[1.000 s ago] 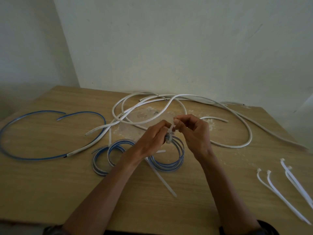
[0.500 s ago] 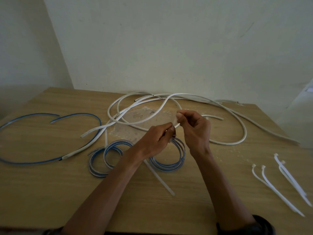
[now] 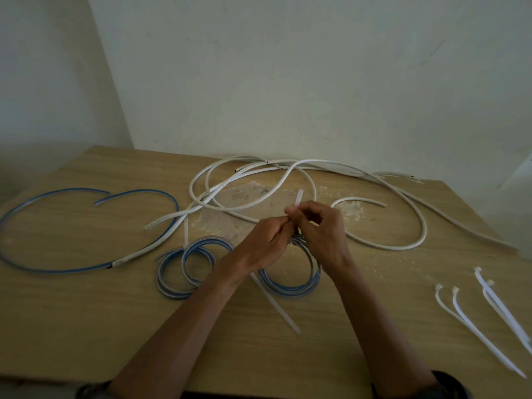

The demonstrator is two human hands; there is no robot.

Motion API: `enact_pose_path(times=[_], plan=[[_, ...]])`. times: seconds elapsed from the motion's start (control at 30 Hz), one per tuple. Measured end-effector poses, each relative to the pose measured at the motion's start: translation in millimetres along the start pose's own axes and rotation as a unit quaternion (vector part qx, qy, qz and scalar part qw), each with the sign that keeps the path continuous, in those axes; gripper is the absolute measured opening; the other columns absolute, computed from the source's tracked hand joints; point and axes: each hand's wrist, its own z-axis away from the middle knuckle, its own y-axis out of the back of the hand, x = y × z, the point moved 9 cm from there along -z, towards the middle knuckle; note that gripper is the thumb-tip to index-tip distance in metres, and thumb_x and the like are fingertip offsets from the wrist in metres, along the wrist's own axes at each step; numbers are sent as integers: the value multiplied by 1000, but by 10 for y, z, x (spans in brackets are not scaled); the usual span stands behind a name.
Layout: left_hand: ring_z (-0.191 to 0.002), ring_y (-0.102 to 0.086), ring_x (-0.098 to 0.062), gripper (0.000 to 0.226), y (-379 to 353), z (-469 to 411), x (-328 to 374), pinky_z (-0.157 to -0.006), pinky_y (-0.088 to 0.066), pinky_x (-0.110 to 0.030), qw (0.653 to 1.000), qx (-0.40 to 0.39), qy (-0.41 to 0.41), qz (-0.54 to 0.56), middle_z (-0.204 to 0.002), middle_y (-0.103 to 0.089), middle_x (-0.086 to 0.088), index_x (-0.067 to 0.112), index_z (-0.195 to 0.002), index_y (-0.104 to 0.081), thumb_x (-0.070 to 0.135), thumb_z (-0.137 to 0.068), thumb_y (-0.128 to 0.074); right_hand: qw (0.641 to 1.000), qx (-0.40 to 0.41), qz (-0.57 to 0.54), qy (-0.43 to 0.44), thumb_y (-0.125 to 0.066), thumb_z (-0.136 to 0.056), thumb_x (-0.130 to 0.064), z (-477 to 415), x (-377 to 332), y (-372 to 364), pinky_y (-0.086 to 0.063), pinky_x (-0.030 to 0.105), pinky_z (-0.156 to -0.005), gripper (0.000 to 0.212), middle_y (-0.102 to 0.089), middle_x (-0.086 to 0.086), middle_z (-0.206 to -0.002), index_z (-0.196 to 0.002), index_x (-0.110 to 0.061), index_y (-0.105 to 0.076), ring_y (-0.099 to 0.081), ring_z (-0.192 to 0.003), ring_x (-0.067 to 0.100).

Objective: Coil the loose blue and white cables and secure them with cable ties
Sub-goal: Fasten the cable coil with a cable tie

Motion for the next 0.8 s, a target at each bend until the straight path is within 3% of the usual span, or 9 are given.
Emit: enact_pose_path(times=[0.07,0.17,0.3,0.43,0.6,0.8], plan=[[-44,-41,-2,39,-11,-14,-3,-52,-32,-19,1000,9,-4,-6,-53,-46,11,-1,-86,-60,18,-110,-36,999,29,11,8,-73,-93,-23,-21,-10,68,-57,29,-77,12,-74,-4,-79,-86,-15,-77,-71,-80,14],[-46,-41,-2,39,-60,-31,9,-53,-36,-24,1000,15,-9,-8,-56,-47,7,0,-84,-57,20,-110,-36,996,81,15,16,-76,-91,-25,-36,-16,217,-57,30,-76,12,-74,-4,-81,-88,-14,-79,-70,-81,14],[-44,-45,-1,39,-82,-36,53,-51,-34,-15,1000,11,-16,-15,-49,-50,13,14,-76,-55,17,-110,-36,994,109,21,15,-76,-91,-27,-26,-63,279,-52,22,-69,15,-71,-6,-74,-85,-13,-79,-66,-71,9],[-44,-43,-1,39,-67,-28,38,-52,-34,-17,1000,14,-12,-7,-49,-47,10,2,-80,-57,18,-110,-36,993,116,6,-7,-74,-93,-27,-7,-46,254,-48,19,-60,20,-66,-4,-64,-79,-12,-76,-58,-59,6],[-43,-43,0,41,-48,-37,40,-51,-34,-15,1000,16,-8,9,-51,-45,9,-6,-85,-56,19,-110,-35,990,135,-27,-31,-72,-94,-25,-9,-37,264,-45,17,-54,21,-64,0,-65,-84,-7,-75,-55,-53,2],[-48,-47,1,39,-6,-23,-35,-54,-37,-18,1000,18,6,-13,-52,-56,19,15,-76,-56,20,-109,-36,996,83,15,-23,-63,-99,-34,-61,-29,148,-50,22,-59,24,-70,-3,-72,-91,-16,-76,-64,-64,7]])
